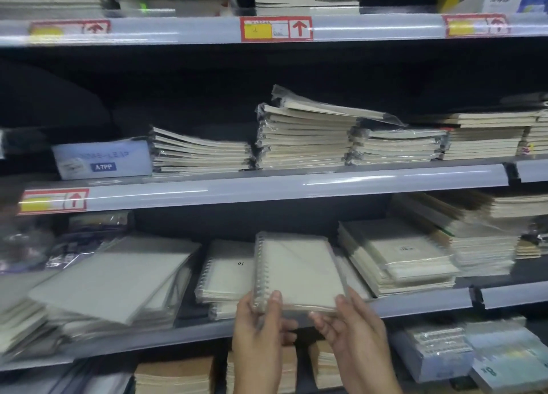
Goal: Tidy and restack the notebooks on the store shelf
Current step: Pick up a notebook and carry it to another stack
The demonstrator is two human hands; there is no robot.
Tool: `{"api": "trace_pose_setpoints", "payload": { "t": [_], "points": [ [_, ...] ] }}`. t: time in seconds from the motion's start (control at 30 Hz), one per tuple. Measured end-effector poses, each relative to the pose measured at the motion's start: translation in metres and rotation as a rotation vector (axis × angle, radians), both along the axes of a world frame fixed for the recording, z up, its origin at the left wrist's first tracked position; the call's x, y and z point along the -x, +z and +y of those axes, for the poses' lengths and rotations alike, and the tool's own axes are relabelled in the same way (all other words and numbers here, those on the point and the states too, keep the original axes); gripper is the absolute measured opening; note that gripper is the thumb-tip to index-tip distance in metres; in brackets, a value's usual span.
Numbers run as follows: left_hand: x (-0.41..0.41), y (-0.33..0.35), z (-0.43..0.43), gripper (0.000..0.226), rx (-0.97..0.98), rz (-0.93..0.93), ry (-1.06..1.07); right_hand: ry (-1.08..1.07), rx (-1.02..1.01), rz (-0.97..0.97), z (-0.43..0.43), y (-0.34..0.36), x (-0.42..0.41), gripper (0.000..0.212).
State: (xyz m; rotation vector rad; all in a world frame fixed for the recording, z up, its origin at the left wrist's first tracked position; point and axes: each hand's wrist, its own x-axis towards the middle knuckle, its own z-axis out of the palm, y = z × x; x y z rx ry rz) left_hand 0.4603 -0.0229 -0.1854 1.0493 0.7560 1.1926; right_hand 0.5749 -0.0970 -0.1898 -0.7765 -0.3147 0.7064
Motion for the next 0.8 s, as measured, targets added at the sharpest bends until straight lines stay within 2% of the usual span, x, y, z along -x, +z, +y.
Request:
{"api": "trace_pose_setpoints", "payload": {
  "t": [0.3, 0.4, 0.57, 0.67, 0.8],
  "points": [
    [0.052, 0.002, 0.062, 0.017, -0.169, 0.076, 0.171, 0.204, 0.14, -0.159, 0.045, 0.005, 0.031, 0.029],
    [0.06, 0.006, 0.075, 0.019, -0.156, 0.079, 0.19, 0.294, 0.178, -0.189, 0.06, 0.013, 0.037, 0.036],
    [0.06, -0.002, 0.087, 0.041, 0.011, 0.116, 0.108, 0.212, 0.364, -0.292, 0.085, 0.005, 0.048, 0.062],
    [0.057, -0.013, 0.086, 0.062, 0.008, 0.17, 0.086, 0.194, 0.395, -0.288, 0.091, -0.003, 0.051, 0.063],
    [0.055, -0.022, 0.078, 0.072, 0.028, 0.182, 0.109, 0.162, 0.418, -0.305, 0.095, -0.01, 0.05, 0.061]
  ]
}}
